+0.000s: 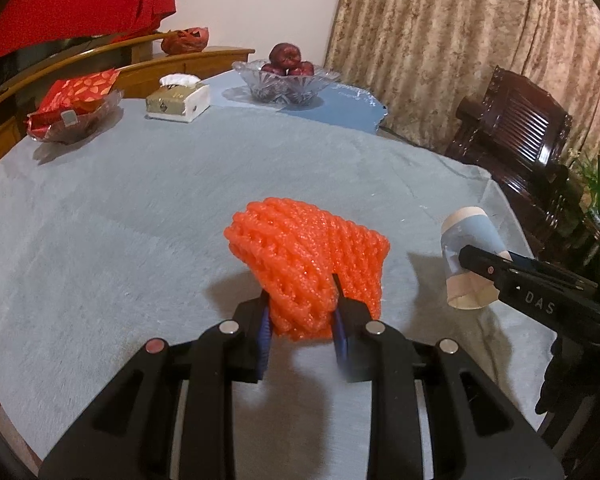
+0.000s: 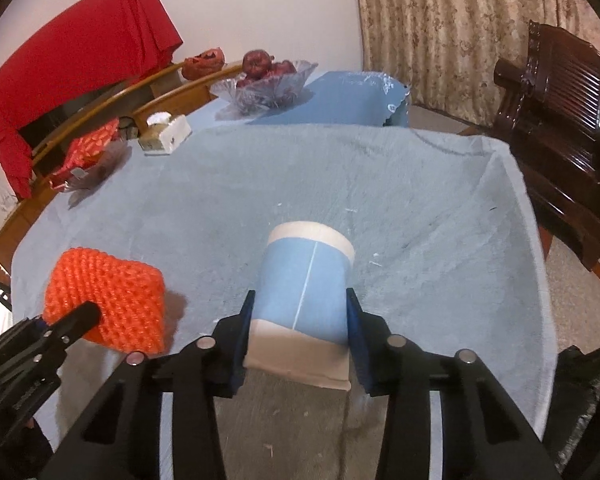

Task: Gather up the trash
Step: 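Grasp the orange foam net with the left gripper while the right grasps the white-blue paper cup, then carry the net and cup with both grippers over the black bin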

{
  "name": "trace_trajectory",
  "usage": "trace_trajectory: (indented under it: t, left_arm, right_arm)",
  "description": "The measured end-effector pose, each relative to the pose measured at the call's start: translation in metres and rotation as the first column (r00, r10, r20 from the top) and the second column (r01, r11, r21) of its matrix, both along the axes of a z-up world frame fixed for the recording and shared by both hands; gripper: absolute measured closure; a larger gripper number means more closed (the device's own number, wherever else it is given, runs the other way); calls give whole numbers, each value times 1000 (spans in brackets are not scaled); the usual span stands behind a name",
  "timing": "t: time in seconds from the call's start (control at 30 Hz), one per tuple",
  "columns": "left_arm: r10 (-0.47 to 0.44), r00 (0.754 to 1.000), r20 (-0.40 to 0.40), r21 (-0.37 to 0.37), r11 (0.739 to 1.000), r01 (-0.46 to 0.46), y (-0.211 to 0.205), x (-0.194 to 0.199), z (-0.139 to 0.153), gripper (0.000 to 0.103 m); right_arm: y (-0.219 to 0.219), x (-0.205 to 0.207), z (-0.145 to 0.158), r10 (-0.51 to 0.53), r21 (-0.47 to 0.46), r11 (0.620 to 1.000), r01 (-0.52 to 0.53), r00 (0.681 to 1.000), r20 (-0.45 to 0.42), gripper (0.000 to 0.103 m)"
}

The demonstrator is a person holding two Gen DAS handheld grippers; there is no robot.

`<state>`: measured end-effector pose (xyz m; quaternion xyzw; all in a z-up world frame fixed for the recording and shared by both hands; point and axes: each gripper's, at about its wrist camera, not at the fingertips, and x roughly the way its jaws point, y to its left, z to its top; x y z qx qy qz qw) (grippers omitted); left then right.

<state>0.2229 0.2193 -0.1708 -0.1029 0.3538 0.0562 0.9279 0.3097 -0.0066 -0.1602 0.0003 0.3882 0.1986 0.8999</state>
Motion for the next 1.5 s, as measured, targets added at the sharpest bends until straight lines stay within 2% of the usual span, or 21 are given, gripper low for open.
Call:
trace_trajectory:
  t: [0.4,0.8,1.13,1.5]
  left_arm:
    - [-63,996,68,34,998,61,-47,-17,42,79]
    - [-118,985,122,29,993,115,-97,-42,76,79]
    - [-197,969,148,27,980,195,-151,-66,94,79]
    - [-293,941,166,11,955,296,-215,-86,100,79]
  right_arm:
    - [-33,-36,47,-24,18,1000,22,996,86,61]
    - [-76,-74,77,-70,23,997,67,991,117,61]
    - [-132,-112,100,-140,62,989,131,978,155,61]
    - [-196,-152,109,-213,47,977,208,961,175,60]
